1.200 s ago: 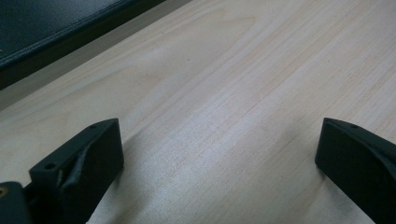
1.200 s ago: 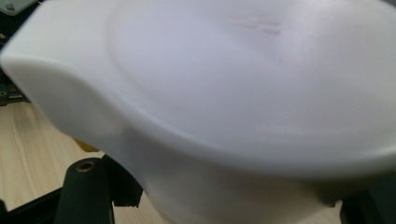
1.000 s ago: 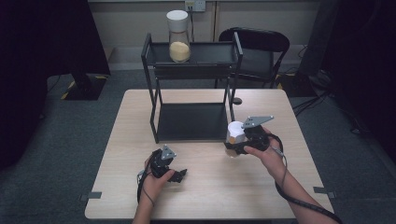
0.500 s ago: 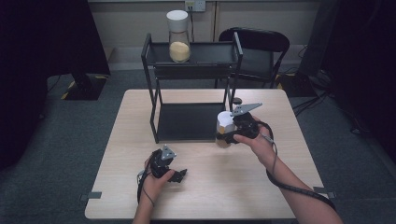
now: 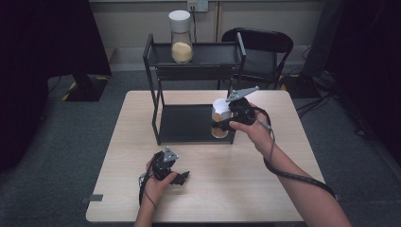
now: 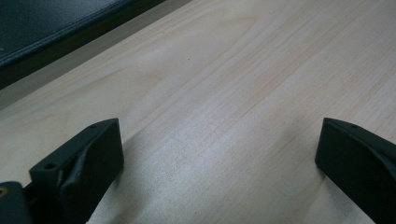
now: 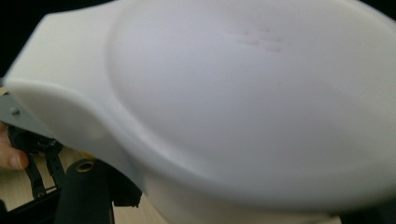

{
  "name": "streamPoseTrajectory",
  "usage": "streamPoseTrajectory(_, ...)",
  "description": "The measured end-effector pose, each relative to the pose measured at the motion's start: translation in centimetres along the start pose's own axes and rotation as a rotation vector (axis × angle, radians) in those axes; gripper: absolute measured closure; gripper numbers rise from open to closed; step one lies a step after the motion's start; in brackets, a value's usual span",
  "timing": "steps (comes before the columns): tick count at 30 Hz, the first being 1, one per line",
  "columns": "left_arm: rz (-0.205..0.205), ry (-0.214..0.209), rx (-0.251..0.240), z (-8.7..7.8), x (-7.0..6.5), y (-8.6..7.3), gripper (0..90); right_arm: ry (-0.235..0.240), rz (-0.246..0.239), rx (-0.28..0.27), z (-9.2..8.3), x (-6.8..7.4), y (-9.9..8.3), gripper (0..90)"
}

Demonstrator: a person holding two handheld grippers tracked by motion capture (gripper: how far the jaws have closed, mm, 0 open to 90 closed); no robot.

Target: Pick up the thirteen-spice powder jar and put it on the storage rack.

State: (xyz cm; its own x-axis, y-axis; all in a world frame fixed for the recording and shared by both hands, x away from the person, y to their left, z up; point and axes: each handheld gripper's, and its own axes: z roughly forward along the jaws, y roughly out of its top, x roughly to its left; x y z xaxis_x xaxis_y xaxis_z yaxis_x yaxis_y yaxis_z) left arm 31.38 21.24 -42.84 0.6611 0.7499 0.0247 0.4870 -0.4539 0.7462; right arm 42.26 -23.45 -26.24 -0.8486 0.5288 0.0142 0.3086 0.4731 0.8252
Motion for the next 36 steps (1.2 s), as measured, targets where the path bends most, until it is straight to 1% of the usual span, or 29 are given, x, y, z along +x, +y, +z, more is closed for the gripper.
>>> streamPoseTrajectory(3, 0.0, 0.0, 0.0, 0.0, 0.0, 0.0, 0.3, -0.001, -0.011, -0.004, -0.2, 0.0, 1.0, 30.6)
streamPoseTrajectory(7, 0.0, 0.0, 0.0, 0.0, 0.0, 0.0, 0.3, 0.004, 0.003, -0.021, -0.6, -0.3, 2.1, 30.7)
streamPoseTrajectory(10, 0.0, 0.0, 0.001, 0.0, 0.0, 0.0, 0.3, -0.007, -0.006, -0.028, -0.9, -0.2, 3.0, 30.6)
streamPoseTrajectory(21, 0.0, 0.0, 0.0, 0.0, 0.0, 0.0, 0.3, -0.022, -0.003, -0.039, -1.8, -0.3, 5.8, 30.7)
streamPoseTrajectory(22, 0.0, 0.0, 0.0, 0.0, 0.0, 0.0, 0.3, -0.022, -0.003, -0.039, -1.8, -0.3, 5.8, 30.7)
streamPoseTrajectory(24, 0.0, 0.0, 0.0, 0.0, 0.0, 0.0, 0.3, -0.029, -0.003, -0.04, -2.3, -0.3, 6.7, 30.7)
streamPoseTrajectory(30, 0.0, 0.0, 0.0, 0.0, 0.0, 0.0, 0.3, -0.043, -0.008, -0.048, -3.2, -0.3, 8.3, 30.7)
streamPoseTrajectory(36, 0.0, 0.0, 0.0, 0.0, 0.0, 0.0, 0.3, -0.056, -0.014, -0.045, -4.0, -0.1, 10.0, 30.7)
